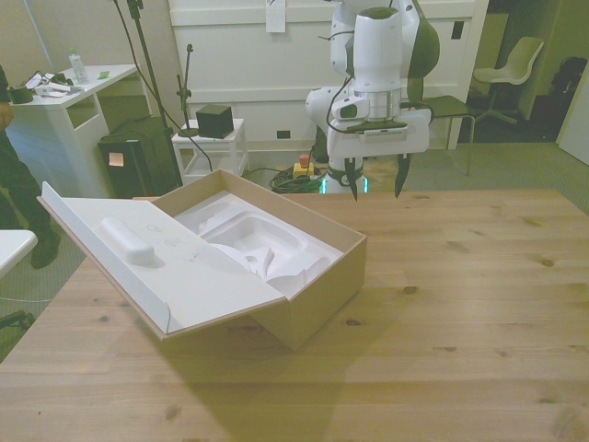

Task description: Close the box

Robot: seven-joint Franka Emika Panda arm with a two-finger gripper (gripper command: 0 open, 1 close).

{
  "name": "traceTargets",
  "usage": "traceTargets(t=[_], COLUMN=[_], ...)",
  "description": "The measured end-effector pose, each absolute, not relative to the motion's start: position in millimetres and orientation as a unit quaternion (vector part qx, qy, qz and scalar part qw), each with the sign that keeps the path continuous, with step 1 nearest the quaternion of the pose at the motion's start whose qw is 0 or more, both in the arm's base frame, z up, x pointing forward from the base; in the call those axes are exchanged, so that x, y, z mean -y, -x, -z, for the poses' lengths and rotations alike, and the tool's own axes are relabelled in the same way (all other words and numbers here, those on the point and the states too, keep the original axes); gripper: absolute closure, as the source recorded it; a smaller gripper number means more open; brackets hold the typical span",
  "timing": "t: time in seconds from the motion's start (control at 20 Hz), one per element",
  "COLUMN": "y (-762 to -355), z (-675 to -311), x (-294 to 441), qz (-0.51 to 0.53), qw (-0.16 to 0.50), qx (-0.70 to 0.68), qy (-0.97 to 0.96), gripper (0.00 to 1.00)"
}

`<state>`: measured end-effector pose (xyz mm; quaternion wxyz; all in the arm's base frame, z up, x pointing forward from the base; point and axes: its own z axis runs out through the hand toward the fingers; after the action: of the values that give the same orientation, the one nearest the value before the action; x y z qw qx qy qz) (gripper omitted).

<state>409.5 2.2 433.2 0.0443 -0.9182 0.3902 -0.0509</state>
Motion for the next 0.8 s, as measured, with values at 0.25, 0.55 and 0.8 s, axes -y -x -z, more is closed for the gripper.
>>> traceTargets(t=[0.25,0.55,0.8], y=[-410.1,-410.2,-417.9], z=[-442.1,-510.2,-600.7], x=[-0.3,31.7,121.3], qz=[0.060,0.126,0.191], qw=[0.049,0.085,0.120], qx=[-0.403,-0.438,-0.504], qy=[0.912,0.886,0.834], gripper=[0.00,0.00,0.00])
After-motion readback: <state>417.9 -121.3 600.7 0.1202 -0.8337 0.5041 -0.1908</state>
